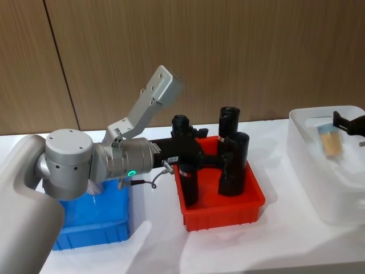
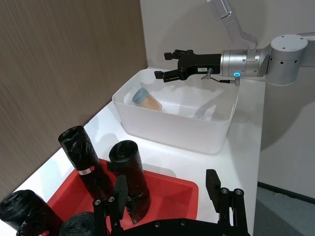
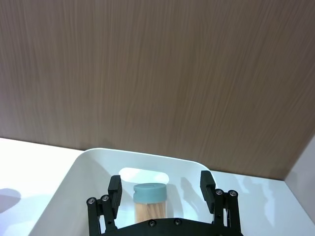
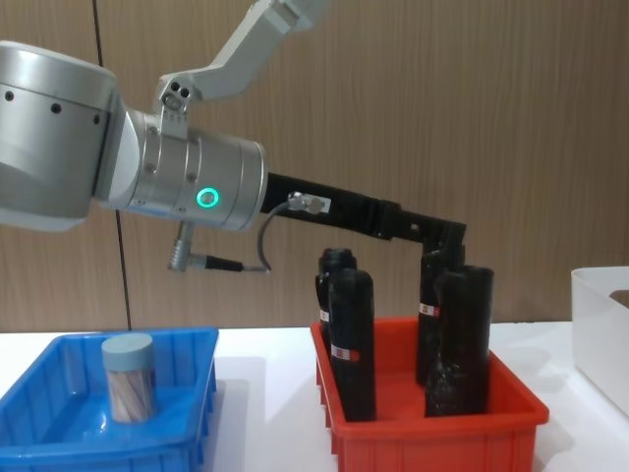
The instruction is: Pick the cotton swabs from the blue box and place them into the white box.
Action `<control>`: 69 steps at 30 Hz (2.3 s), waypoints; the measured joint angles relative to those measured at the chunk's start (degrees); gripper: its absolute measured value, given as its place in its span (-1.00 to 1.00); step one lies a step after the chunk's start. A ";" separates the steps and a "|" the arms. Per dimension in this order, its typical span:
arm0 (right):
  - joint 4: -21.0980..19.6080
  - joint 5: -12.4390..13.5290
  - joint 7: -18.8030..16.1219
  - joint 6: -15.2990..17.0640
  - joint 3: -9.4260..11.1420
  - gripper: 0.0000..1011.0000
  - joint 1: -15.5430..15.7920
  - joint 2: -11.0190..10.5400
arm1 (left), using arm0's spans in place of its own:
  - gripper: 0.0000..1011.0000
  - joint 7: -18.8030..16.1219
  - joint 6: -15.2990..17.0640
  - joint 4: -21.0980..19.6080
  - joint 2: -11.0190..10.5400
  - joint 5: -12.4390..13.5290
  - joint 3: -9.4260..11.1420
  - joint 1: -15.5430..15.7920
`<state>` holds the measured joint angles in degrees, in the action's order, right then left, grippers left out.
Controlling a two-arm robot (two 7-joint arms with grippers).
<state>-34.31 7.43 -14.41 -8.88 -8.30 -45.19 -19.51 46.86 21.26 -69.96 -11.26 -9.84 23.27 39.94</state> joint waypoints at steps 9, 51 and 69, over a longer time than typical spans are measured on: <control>-1.33 -0.16 0.45 -0.65 0.37 0.98 0.58 -0.20 | 0.99 0.00 0.00 0.00 0.00 0.00 0.00 0.00; -20.24 2.22 3.46 2.31 -0.83 0.98 13.44 -0.23 | 0.99 -17.55 -7.77 -8.79 -4.04 -0.61 1.03 -9.99; -34.00 4.25 5.60 4.85 -1.97 0.98 23.05 -0.10 | 0.99 -30.72 -13.60 -15.41 -7.06 -1.11 1.84 -17.52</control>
<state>-68.31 11.68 -8.81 -4.03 -10.27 -22.14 -19.62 16.14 7.66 -85.37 -18.32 -10.95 25.11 22.42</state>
